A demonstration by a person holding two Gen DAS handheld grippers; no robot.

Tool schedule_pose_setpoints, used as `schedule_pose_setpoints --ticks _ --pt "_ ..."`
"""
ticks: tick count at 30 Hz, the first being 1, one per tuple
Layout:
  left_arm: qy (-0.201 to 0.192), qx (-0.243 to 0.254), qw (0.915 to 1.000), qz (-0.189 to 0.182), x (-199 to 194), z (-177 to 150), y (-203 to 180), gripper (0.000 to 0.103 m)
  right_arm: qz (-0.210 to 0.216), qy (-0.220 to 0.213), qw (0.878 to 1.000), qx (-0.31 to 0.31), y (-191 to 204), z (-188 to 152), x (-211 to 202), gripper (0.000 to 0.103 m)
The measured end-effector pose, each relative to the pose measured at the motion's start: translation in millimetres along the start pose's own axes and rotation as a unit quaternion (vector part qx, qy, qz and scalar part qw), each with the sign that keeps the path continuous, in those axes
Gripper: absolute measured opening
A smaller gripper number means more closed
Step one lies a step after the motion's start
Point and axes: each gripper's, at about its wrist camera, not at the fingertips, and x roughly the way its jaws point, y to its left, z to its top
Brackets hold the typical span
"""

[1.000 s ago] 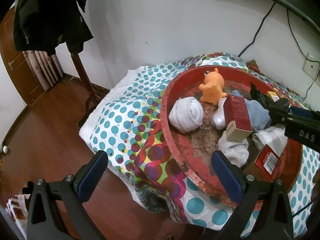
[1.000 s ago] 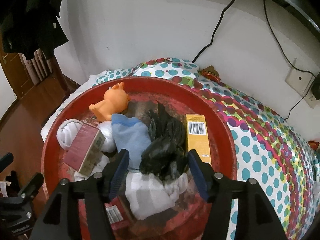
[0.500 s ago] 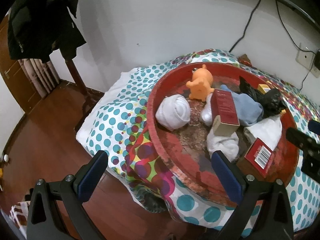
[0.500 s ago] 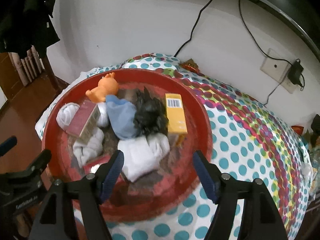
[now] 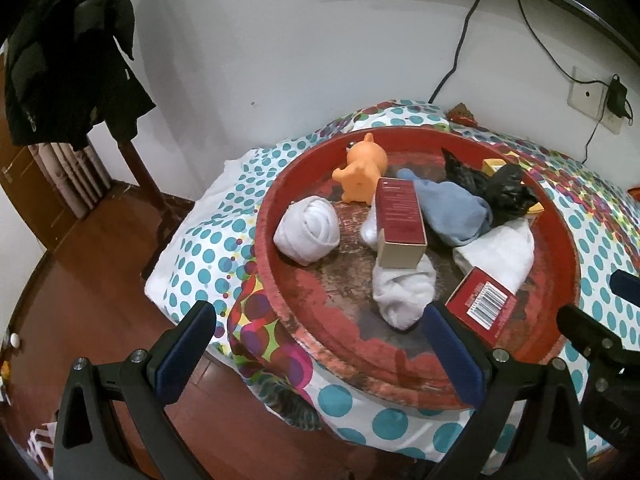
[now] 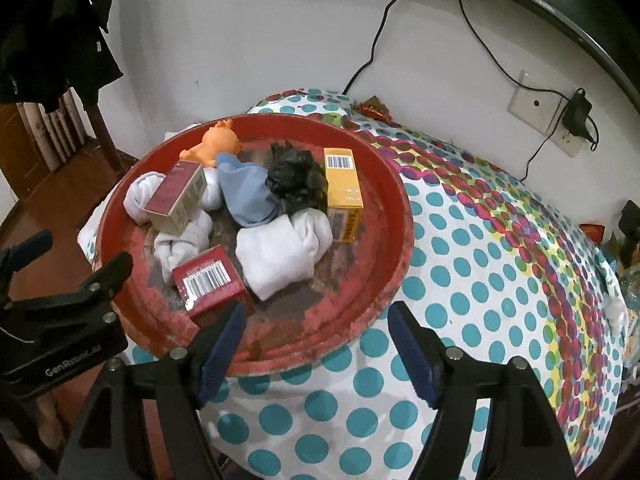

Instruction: Organize objects

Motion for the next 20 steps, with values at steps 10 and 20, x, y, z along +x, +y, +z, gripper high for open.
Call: schedule_pose_setpoints --ticks 10,20 --pt "-0.006 -0.001 0.9999 -0.014 -2.3 0.7 -0.2 0.103 0.012 0.001 1.0 0.005 -2.4 -2.9 1.2 0.076" --pt "-0.018 0.01 0.9997 -0.013 -6.0 -0.4 -5.4 0.103 0.016 0.009 1.0 0.005 -1.6 -5.6 6.4 0.076"
